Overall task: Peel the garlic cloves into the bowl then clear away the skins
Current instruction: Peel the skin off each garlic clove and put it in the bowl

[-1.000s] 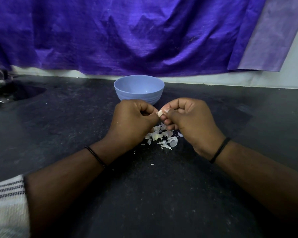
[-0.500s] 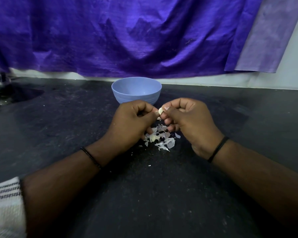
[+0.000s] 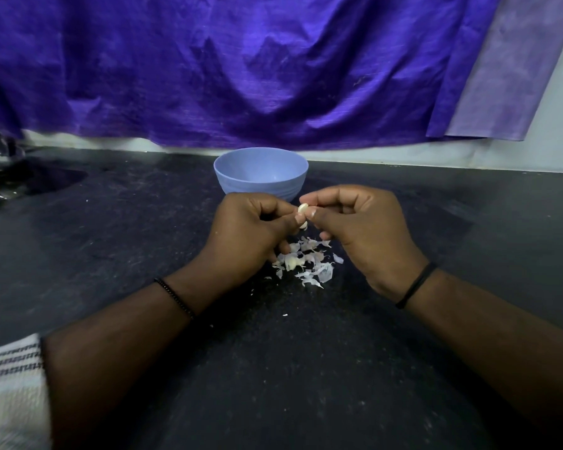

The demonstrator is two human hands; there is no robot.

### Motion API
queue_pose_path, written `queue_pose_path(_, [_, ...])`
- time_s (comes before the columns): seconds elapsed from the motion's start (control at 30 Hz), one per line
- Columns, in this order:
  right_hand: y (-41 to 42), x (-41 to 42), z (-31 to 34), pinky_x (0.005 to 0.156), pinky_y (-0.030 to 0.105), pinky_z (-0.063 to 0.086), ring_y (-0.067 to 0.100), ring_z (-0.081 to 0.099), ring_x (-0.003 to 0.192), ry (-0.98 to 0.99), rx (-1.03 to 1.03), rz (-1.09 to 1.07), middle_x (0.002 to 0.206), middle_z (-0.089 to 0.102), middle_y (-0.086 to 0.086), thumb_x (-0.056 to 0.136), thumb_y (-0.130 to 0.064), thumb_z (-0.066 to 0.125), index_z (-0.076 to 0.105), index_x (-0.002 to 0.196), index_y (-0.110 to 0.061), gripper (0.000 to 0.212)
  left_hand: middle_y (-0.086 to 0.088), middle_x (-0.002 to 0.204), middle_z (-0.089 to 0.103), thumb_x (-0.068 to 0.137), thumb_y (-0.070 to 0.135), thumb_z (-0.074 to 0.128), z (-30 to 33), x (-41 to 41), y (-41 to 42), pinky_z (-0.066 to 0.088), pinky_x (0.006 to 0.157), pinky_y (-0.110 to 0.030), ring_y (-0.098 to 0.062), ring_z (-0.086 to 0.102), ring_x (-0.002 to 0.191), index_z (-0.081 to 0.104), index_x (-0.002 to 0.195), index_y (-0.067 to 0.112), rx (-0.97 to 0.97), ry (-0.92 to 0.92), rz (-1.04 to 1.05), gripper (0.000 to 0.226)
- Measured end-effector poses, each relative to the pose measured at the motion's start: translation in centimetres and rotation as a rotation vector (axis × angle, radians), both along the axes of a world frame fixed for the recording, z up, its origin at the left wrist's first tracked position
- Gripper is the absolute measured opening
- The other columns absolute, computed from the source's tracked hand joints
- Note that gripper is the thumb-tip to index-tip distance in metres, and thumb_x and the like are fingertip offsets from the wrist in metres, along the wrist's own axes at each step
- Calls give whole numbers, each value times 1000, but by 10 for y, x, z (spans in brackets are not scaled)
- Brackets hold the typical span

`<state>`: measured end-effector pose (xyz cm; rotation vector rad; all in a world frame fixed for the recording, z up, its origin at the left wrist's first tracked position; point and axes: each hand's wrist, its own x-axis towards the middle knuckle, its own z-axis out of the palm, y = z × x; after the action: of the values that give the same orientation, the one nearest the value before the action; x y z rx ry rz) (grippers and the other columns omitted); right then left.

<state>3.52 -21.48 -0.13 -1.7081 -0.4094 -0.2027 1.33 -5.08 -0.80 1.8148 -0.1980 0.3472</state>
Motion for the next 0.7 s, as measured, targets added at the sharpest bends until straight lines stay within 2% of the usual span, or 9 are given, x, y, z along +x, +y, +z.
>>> queue_pose_path(0.13, [1, 1, -1, 61, 27, 54, 10, 68, 65, 22, -7, -89, 75, 75, 2, 80, -14, 81, 77, 88, -16, 9, -10, 69, 71, 87, 13, 74, -2, 1, -1, 51, 45, -26, -15, 62, 52, 77, 85, 8, 31, -17, 13, 6])
queue_pose_path(0.23, [1, -1, -1, 56, 32, 56, 10, 65, 59, -28, -106, -127, 66, 73, -1, 83, -16, 77, 78, 79, -19, 4, -4, 64, 71, 87, 15, 74, -3, -1, -1, 50, 47, -24, -13, 63, 50, 78, 85, 10, 77, -52, 38, 6])
queue_pose_path(0.3, [1, -3, 1, 48, 21, 47, 2, 58, 50, -61, -153, -110, 60, 70, -6, 84, -14, 75, 78, 79, -18, 6, 4, 61, 70, 86, 15, 75, -2, -2, -1, 51, 49, -21, -9, 63, 49, 79, 85, 14, 143, -81, 62, 4])
queue_pose_path(0.37, [0, -4, 1, 47, 12, 41, -1, 56, 47, -91, -197, -90, 60, 70, -8, 84, -13, 75, 77, 80, -16, 6, 6, 62, 71, 85, 17, 76, -1, -4, -1, 53, 51, -22, -7, 64, 50, 79, 85, 17, 200, -105, 79, 3])
queue_pose_path(0.53, [-1, -3, 2, 49, 14, 45, 0, 60, 51, -185, -306, -85, 66, 73, -5, 83, -15, 77, 76, 78, -16, 5, 1, 58, 69, 84, 18, 77, 0, -6, 0, 54, 51, -23, -7, 64, 48, 78, 82, 22, 278, -132, 93, 4])
queue_pose_path(0.7, [1, -5, 1, 51, 15, 50, 2, 63, 54, -248, -318, -120, 64, 71, -7, 80, -14, 78, 77, 76, -16, 5, 5, 56, 68, 85, 17, 75, 0, -7, -2, 49, 47, -16, -4, 61, 44, 77, 81, 21, 251, -95, 93, 6])
